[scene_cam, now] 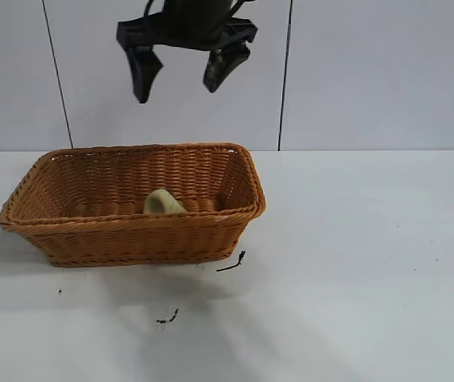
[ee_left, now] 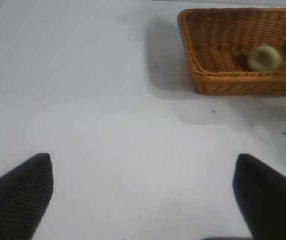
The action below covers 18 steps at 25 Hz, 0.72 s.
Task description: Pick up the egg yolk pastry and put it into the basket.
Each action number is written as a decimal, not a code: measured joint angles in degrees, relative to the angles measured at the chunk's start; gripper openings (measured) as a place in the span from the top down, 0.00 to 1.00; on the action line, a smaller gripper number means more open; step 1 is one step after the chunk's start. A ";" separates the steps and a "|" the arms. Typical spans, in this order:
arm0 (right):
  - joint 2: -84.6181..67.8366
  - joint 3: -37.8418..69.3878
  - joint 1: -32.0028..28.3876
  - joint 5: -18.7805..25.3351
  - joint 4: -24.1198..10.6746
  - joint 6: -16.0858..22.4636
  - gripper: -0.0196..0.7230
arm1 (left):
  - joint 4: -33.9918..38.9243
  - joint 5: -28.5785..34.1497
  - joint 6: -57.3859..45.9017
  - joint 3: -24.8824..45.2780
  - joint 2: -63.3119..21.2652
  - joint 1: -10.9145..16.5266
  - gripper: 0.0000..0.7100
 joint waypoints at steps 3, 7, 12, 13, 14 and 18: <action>0.05 0.00 -6.12 0.75 0.00 -0.15 0.04 | 0.00 0.00 0.00 0.00 0.00 0.00 0.02; 0.05 0.00 -15.40 1.03 -0.05 -0.19 0.04 | 0.00 0.00 0.00 0.00 0.00 0.00 0.02; -0.19 0.07 -24.65 1.09 0.62 -0.19 0.04 | 0.00 0.00 0.00 0.00 0.00 0.00 0.02; -0.57 0.48 -25.96 1.08 0.96 -0.19 0.04 | 0.00 0.00 0.00 0.00 0.00 0.00 0.02; -0.93 0.97 -26.83 1.08 1.11 -0.19 0.04 | 0.00 0.00 0.00 0.00 0.00 0.00 0.02; -4.22 5.21 -29.14 1.08 1.35 -0.19 0.04 | 0.00 0.00 0.00 0.00 0.00 0.00 0.02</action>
